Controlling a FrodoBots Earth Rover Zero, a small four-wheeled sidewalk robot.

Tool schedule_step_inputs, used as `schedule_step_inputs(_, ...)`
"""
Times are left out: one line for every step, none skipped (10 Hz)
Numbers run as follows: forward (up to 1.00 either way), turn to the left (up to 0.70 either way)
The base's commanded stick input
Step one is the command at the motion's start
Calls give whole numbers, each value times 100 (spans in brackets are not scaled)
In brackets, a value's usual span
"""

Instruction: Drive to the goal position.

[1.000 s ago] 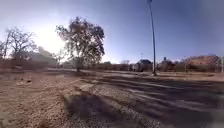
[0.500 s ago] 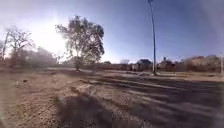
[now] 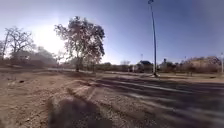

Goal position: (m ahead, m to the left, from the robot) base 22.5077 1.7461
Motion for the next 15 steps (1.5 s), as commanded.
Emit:
schedule_step_inputs(50, 0)
schedule_step_inputs(50, 0)
schedule_step_inputs(50, 0)
schedule_step_inputs(50, 0)
schedule_step_inputs(50, 0)
schedule_step_inputs(50, 0)
schedule_step_inputs(50, 0)
schedule_step_inputs(50, 0)
schedule_step_inputs(50, 0)
schedule_step_inputs(50, 0)
schedule_step_inputs(50, 0)
schedule_step_inputs(50, 0)
schedule_step_inputs(50, 0)
schedule_step_inputs(50, 0)
schedule_step_inputs(50, 0)
